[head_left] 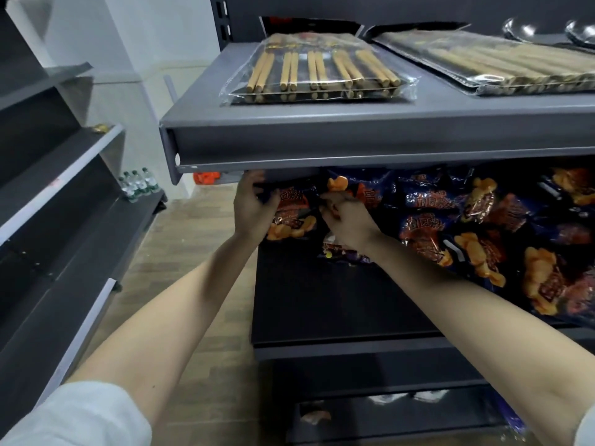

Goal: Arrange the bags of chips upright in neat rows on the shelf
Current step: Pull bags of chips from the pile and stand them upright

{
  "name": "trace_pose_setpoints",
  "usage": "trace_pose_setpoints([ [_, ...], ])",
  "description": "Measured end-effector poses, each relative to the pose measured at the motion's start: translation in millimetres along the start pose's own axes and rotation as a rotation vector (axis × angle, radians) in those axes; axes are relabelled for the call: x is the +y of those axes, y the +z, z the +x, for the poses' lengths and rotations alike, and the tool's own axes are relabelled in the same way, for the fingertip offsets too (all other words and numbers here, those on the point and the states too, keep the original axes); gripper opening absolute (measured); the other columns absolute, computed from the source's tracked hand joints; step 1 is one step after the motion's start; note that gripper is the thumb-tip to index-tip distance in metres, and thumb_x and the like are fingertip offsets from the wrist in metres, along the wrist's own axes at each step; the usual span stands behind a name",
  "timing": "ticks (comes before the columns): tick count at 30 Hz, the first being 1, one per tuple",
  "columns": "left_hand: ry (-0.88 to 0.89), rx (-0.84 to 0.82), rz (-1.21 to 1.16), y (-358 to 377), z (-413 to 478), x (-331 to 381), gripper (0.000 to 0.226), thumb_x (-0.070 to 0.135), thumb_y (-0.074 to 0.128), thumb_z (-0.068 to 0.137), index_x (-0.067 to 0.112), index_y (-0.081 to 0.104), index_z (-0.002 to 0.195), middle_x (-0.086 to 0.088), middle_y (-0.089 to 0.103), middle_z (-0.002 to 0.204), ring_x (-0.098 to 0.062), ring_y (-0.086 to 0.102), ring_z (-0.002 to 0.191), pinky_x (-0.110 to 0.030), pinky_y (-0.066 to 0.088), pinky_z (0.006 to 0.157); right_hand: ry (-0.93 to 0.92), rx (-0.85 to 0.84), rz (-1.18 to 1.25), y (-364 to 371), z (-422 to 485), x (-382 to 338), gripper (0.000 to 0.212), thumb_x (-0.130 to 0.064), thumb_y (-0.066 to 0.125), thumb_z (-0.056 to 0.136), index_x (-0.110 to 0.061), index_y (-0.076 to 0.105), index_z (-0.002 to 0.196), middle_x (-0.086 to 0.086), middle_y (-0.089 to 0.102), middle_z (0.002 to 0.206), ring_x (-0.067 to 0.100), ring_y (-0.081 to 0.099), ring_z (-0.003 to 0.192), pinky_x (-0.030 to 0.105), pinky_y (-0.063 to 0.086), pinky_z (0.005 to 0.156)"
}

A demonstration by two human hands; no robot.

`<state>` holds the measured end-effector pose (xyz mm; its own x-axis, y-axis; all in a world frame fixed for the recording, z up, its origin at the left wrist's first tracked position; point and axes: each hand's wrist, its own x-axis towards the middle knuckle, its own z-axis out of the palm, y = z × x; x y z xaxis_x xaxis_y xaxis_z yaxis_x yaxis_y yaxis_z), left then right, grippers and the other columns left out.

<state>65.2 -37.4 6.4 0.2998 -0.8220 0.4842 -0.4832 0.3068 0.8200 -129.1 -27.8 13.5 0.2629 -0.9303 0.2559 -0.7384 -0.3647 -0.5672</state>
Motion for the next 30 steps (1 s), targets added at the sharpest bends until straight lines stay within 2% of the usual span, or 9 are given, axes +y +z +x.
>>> trace_pose_setpoints([
  [4,0.329,-0.162,0.133,24,-3,34,0.033,0.011,0.068,0.081,0.005,0.057,0.112,-0.008,0.062,0.109,-0.011,0.054,0.092,-0.016,0.040,0.079,0.044,0.108,0.166,-26,-8,0,0.031,-0.015,0.048,0.094,-0.011,0.057,0.124,0.014,0.057,0.124,0.024,0.056,0.113,0.019,0.040,0.094],
  [8,0.529,-0.367,0.258,55,-23,44,0.034,0.015,0.067,0.080,0.009,0.058,0.112,-0.008,0.057,0.114,-0.018,0.053,0.103,-0.028,0.046,0.082,0.007,0.165,0.067,-50,-34,10,0.033,-0.006,0.050,0.091,-0.009,0.058,0.122,0.013,0.056,0.123,0.021,0.056,0.112,0.005,0.030,0.089],
  [11,0.562,-0.619,0.449,85,-48,38,0.048,0.032,0.068,0.081,0.015,0.053,0.124,-0.008,0.048,0.129,-0.027,0.043,0.120,-0.040,0.040,0.097,0.019,0.170,-0.040,-55,-62,32,0.031,-0.004,0.051,0.090,-0.007,0.060,0.119,0.012,0.058,0.121,0.022,0.054,0.112,0.007,0.029,0.091],
  [15,0.406,-0.888,0.703,112,-73,25,0.079,0.054,0.060,0.081,0.021,0.028,0.145,-0.007,0.023,0.151,-0.034,0.022,0.135,-0.046,0.022,0.110,0.017,0.180,-0.116,-54,-90,53,0.028,0.000,0.052,0.087,-0.006,0.065,0.111,0.012,0.062,0.115,0.025,0.056,0.111,0.013,0.033,0.094],
  [19,0.430,-0.880,0.733,122,-81,24,0.077,0.057,0.053,0.082,0.028,0.021,0.146,-0.005,0.014,0.154,-0.036,0.013,0.138,-0.053,0.016,0.112,0.039,0.163,-0.156,-57,-107,66,0.030,0.000,0.053,0.087,-0.006,0.064,0.114,0.012,0.059,0.121,0.027,0.052,0.117,0.020,0.035,0.099],
  [22,0.606,-0.807,0.791,120,-90,27,0.072,0.059,0.046,0.085,0.027,0.025,0.146,-0.004,0.017,0.154,-0.034,0.013,0.139,-0.054,0.013,0.111,-0.017,0.179,-0.311,-56,-112,77,0.033,-0.009,0.052,0.085,-0.008,0.064,0.115,0.013,0.060,0.120,0.034,0.054,0.113,0.039,0.042,0.101],
  [25,0.679,-0.832,0.813,121,-101,24,0.079,0.066,0.046,0.081,0.024,0.027,0.145,-0.006,0.019,0.153,-0.036,0.012,0.140,-0.058,0.016,0.109,0.044,0.151,-0.466,-57,-115,88,0.040,-0.024,0.045,0.087,-0.014,0.059,0.122,0.010,0.056,0.127,0.035,0.048,0.121,0.053,0.035,0.106],
  [28,0.677,-0.812,0.826,120,-105,21,0.071,0.051,0.057,0.082,0.019,0.035,0.142,-0.010,0.030,0.149,-0.040,0.021,0.137,-0.061,0.024,0.105,0.122,0.073,-0.511,-55,-121,97,0.046,-0.028,0.051,0.091,-0.019,0.047,0.135,0.007,0.038,0.145,0.035,0.029,0.137,0.055,0.026,0.110],
  [30,0.691,-0.796,0.826,118,-103,24,0.066,0.041,0.067,0.078,0.017,0.046,0.135,-0.013,0.043,0.141,-0.042,0.035,0.130,-0.061,0.035,0.098,0.104,0.067,-0.514,-53,-125,102,0.049,-0.027,0.053,0.090,-0.018,0.044,0.137,0.008,0.034,0.148,0.037,0.026,0.138,0.053,0.026,0.109],
])
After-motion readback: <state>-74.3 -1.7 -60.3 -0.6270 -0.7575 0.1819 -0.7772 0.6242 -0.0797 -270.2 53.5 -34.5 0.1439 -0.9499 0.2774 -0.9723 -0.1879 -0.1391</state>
